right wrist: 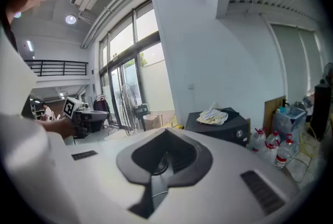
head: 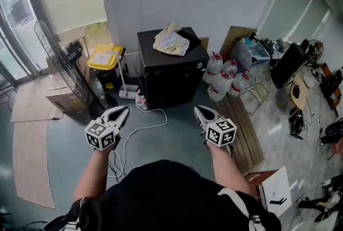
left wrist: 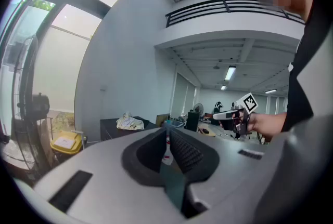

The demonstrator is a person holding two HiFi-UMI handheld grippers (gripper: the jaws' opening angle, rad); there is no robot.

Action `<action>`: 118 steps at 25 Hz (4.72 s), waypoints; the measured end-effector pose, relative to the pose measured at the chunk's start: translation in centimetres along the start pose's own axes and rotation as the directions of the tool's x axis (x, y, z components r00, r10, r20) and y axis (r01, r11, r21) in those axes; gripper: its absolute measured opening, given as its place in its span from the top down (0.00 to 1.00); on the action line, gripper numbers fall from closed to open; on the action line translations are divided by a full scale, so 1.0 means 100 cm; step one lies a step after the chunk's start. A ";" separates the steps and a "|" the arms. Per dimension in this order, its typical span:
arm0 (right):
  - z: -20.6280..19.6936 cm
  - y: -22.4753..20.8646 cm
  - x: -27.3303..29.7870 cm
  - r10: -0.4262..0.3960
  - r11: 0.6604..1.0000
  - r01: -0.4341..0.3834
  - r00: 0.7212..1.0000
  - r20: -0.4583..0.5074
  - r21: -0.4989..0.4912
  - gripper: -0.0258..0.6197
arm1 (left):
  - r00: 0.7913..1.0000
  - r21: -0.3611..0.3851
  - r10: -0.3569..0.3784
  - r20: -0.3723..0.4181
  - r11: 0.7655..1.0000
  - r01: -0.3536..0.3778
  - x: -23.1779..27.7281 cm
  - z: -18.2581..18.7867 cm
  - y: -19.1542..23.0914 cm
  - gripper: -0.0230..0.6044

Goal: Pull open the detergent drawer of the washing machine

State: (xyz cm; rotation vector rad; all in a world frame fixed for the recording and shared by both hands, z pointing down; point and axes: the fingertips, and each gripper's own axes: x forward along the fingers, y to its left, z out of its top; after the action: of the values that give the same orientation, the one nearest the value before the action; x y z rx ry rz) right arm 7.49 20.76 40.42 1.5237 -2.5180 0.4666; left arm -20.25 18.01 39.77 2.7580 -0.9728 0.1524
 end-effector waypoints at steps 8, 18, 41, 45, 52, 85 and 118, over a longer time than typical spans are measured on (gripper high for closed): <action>-0.001 0.014 0.003 -0.023 1.000 0.023 1.000 0.004 -0.004 0.96 | 1.000 0.002 -0.019 -0.011 1.000 0.019 -0.010 -0.001 0.005 0.92; -0.003 0.020 -0.007 -0.055 0.998 0.055 0.998 0.008 -0.023 0.96 | 1.000 0.002 -0.020 -0.023 1.000 0.020 -0.014 -0.002 0.005 0.92; -0.011 0.028 -0.011 -0.063 0.998 0.063 0.998 -0.009 -0.024 0.68 | 0.996 -0.036 -0.058 -0.064 0.998 0.056 -0.015 -0.019 0.003 0.71; -0.013 0.020 -0.011 -0.064 0.998 0.064 0.998 -0.014 -0.014 0.68 | 0.997 -0.040 -0.059 -0.059 0.998 0.056 -0.008 -0.018 0.002 0.70; -0.013 0.011 -0.002 -0.054 0.998 0.054 0.999 -0.006 -0.007 0.67 | 0.996 -0.046 -0.049 -0.072 0.998 0.046 0.001 -0.025 0.006 0.70; -0.008 -0.062 0.072 0.017 1.000 -0.016 0.999 -0.052 0.021 0.65 | 0.994 -0.082 0.027 -0.106 0.996 -0.035 0.065 -0.029 0.054 0.69; 0.028 -0.183 0.181 0.142 0.990 -0.142 0.983 -0.119 0.013 0.64 | 0.983 -0.154 0.152 -0.107 0.974 -0.168 0.181 -0.020 0.107 0.68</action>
State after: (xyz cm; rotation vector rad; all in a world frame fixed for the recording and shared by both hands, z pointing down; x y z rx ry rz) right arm 15.31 -3.16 46.42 1.2809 -2.5432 0.5657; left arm -12.94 -0.64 46.51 2.5010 -1.1291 0.2168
